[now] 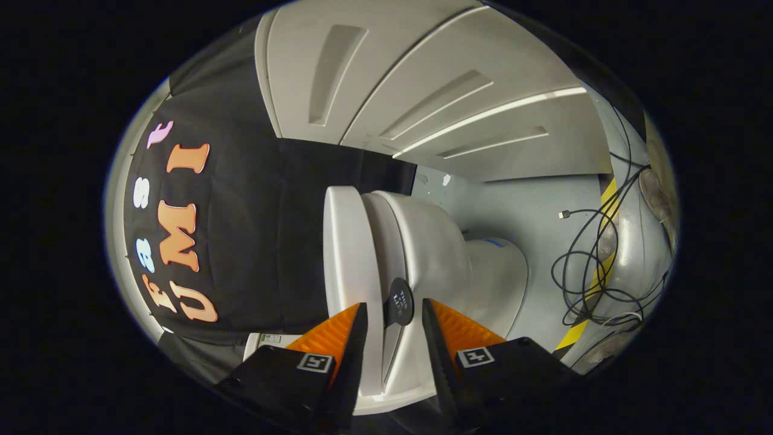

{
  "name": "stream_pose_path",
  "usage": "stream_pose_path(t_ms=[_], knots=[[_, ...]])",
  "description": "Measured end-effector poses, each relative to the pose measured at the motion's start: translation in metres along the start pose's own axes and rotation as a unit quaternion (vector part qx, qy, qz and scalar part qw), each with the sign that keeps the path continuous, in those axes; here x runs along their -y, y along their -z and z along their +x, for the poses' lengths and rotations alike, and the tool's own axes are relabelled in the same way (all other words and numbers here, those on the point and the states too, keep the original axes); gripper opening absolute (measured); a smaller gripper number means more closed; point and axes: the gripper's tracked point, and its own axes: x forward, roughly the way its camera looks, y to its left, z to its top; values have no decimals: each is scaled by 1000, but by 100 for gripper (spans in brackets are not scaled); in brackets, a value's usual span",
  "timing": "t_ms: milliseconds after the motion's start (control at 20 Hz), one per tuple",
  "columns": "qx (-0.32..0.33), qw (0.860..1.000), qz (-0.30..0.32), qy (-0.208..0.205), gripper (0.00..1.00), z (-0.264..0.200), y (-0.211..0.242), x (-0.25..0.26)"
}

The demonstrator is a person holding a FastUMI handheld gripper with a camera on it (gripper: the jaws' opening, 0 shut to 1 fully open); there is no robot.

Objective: Open the toilet lid.

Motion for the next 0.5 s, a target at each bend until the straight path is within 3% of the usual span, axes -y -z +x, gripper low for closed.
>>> stream_pose_path(t_ms=[300, 500], knots=[[-1, 1000, -1, -6, 17, 9, -13, 3], [-2, 999, 10, -33, 8, 9, -12, 2]])
